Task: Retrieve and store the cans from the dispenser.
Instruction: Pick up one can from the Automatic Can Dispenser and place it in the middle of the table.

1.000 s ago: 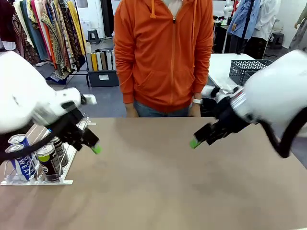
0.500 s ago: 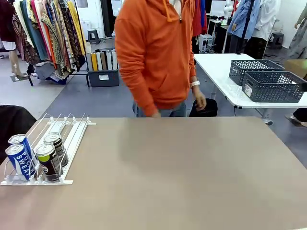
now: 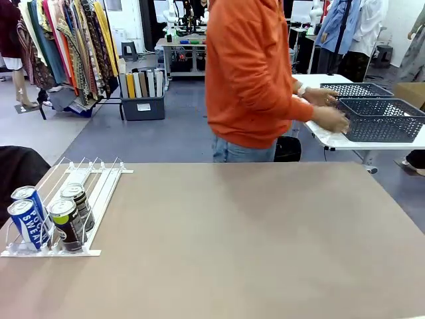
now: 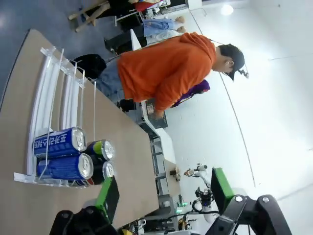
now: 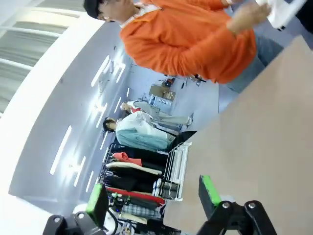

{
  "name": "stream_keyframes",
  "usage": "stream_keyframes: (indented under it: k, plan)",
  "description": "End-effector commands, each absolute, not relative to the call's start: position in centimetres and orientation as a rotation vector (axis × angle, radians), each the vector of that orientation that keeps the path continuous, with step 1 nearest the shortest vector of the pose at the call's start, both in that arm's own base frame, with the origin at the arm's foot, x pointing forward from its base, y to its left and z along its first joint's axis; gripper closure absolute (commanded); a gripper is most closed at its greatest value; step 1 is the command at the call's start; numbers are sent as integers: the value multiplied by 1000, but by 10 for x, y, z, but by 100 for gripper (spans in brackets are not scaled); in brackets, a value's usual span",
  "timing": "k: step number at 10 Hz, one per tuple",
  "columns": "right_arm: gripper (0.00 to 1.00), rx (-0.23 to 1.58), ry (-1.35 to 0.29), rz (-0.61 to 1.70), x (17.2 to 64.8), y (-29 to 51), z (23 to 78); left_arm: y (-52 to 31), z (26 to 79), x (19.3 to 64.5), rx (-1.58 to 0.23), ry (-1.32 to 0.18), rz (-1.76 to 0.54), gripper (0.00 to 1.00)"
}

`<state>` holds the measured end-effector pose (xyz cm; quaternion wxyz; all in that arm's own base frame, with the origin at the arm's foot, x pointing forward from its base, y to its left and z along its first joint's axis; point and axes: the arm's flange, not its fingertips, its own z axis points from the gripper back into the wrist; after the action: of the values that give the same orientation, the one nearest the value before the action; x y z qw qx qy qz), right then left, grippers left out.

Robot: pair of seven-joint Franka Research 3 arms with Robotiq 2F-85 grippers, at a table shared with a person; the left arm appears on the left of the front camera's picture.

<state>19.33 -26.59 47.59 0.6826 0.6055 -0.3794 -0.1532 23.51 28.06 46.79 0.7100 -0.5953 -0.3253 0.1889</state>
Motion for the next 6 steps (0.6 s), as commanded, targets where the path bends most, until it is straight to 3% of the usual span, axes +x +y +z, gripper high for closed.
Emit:
stream_keyframes:
  k: [1, 2, 3, 6]
  plan:
    - [0, 1314, -771, -346, 218, -203, 451, 269, 474, 256, -1252, -721, 410, 0]
    - [0, 1175, -726, -373, 235, -187, 450, 281, 468, 235, -1321, -722, 419, 0]
    - [0, 1353, -804, -363, 209, -262, 462, 281, 468, 235, -1321, -722, 419, 0]
    - [0, 1353, -804, -363, 209, -262, 462, 281, 468, 235, -1321, -722, 419, 0]
